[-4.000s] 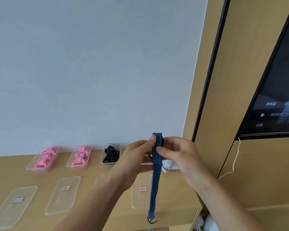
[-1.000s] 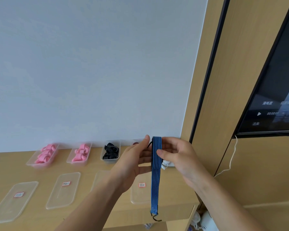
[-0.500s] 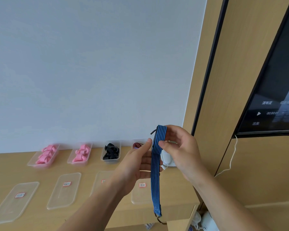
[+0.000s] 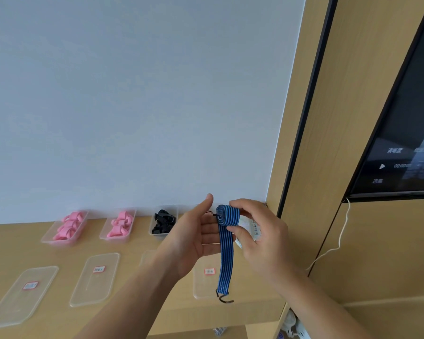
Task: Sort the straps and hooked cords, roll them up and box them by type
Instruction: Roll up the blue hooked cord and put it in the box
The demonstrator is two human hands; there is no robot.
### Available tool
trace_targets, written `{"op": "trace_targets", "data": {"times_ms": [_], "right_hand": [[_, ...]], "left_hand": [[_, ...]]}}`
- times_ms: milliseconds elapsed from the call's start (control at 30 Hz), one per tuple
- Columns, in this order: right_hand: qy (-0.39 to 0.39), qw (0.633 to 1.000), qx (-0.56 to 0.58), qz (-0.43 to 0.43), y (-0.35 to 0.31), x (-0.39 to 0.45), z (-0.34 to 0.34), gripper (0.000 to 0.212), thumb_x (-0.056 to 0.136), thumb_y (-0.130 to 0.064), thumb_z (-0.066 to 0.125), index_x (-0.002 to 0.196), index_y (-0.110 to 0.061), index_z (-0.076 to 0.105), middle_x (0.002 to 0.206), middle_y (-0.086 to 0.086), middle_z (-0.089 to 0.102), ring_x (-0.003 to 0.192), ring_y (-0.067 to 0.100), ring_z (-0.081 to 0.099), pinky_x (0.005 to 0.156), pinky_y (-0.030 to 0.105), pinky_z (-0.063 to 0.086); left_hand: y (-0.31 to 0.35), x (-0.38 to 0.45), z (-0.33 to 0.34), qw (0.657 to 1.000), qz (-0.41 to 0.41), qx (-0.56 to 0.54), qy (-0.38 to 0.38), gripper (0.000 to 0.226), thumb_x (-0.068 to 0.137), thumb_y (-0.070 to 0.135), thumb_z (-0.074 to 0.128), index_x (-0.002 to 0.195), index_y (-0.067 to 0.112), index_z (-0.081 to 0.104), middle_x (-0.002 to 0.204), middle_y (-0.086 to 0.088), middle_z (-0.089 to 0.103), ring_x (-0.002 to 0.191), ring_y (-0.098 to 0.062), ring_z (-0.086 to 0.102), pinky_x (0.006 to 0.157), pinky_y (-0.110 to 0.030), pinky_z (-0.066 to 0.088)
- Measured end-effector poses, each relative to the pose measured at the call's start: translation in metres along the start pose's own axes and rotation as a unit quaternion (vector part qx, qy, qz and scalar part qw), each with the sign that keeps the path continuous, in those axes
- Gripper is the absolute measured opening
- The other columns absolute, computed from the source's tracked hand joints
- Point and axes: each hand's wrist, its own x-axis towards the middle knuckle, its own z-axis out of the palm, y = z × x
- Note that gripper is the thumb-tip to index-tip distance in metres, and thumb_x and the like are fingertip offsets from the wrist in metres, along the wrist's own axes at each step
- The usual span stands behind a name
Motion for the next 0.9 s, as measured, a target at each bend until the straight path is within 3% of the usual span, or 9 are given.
{"op": "trace_targets", "data": {"times_ms": [100,233,333,467,600,667,733,900], "right_hand": [[-0.009,0.998,-0.04,-0.05,0.002,-0.006,0.002,0.052,0.071,0.016,0.073,0.111,-0.016,0.065,0.112,-0.009,0.067,0.11,0.003,0.061,0.096,0.016,0.045],[-0.006,0.996,-0.053,-0.076,0.005,-0.011,0.004,0.035,0.076,0.006,0.057,0.105,-0.011,0.068,0.114,-0.002,0.069,0.113,0.003,0.059,0.099,0.015,0.043],[-0.011,0.995,-0.06,-0.082,0.009,-0.016,0.006,0.038,0.071,0.015,0.062,0.101,-0.006,0.072,0.114,0.0,0.07,0.111,0.011,0.062,0.098,0.016,0.044],[-0.023,0.998,-0.03,-0.055,0.01,-0.019,0.005,0.037,0.071,0.016,0.062,0.097,-0.007,0.075,0.115,-0.003,0.072,0.111,0.011,0.065,0.098,0.022,0.047],[-0.017,0.992,0.089,0.087,0.003,-0.015,0.004,0.022,0.084,0.0,0.073,0.096,-0.018,0.078,0.098,-0.013,0.076,0.093,0.01,0.072,0.081,0.026,0.057],[-0.003,0.978,0.114,0.174,-0.002,-0.008,0.006,0.023,0.082,-0.005,0.08,0.093,-0.024,0.077,0.086,-0.014,0.075,0.08,0.011,0.072,0.073,0.024,0.058],[-0.02,0.963,0.124,0.239,-0.002,-0.001,0.008,0.027,0.08,-0.009,0.082,0.093,-0.031,0.074,0.087,-0.017,0.074,0.078,0.008,0.071,0.069,0.019,0.056],[-0.14,0.911,0.175,0.346,0.005,0.01,0.007,0.032,0.085,-0.009,0.078,0.098,-0.037,0.07,0.096,-0.013,0.076,0.094,0.008,0.071,0.086,0.031,0.059]], "left_hand": [[0.001,0.003,-0.002,1.0,0.01,-0.009,0.0,0.046,0.095,0.045,0.065,0.105,0.002,0.076,0.102,-0.018,0.074,0.091,-0.031,0.072,0.093,-0.048,0.059],[0.001,0.007,-0.004,0.999,0.02,-0.03,0.001,0.036,0.094,0.03,0.069,0.108,-0.003,0.075,0.091,-0.019,0.071,0.089,-0.035,0.069,0.091,-0.047,0.06],[-0.001,0.01,-0.007,0.999,0.034,-0.031,-0.002,0.03,0.094,0.02,0.069,0.109,-0.005,0.074,0.092,-0.02,0.073,0.086,-0.033,0.07,0.086,-0.045,0.06],[-0.003,0.014,-0.013,0.998,0.065,0.004,0.007,0.023,0.096,0.014,0.067,0.109,-0.003,0.074,0.097,-0.019,0.075,0.081,-0.029,0.071,0.091,-0.047,0.058],[-0.005,0.016,-0.014,0.996,0.087,0.036,0.003,0.022,0.098,0.01,0.063,0.113,-0.004,0.072,0.108,-0.026,0.074,0.09,-0.034,0.072,0.083,-0.042,0.06],[-0.005,0.016,-0.014,0.994,0.099,0.052,0.0,0.02,0.099,0.008,0.062,0.114,-0.001,0.072,0.113,-0.025,0.073,0.094,-0.034,0.073,0.085,-0.043,0.06],[-0.004,0.017,-0.015,0.992,0.107,0.06,-0.004,0.02,0.099,0.006,0.061,0.115,0.001,0.072,0.114,-0.022,0.074,0.096,-0.032,0.073,0.082,-0.041,0.059],[-0.003,0.018,-0.016,0.99,0.121,0.079,-0.002,0.022,0.098,0.0,0.06,0.116,0.005,0.072,0.116,-0.022,0.072,0.101,-0.04,0.07,0.09,-0.048,0.057]]}}
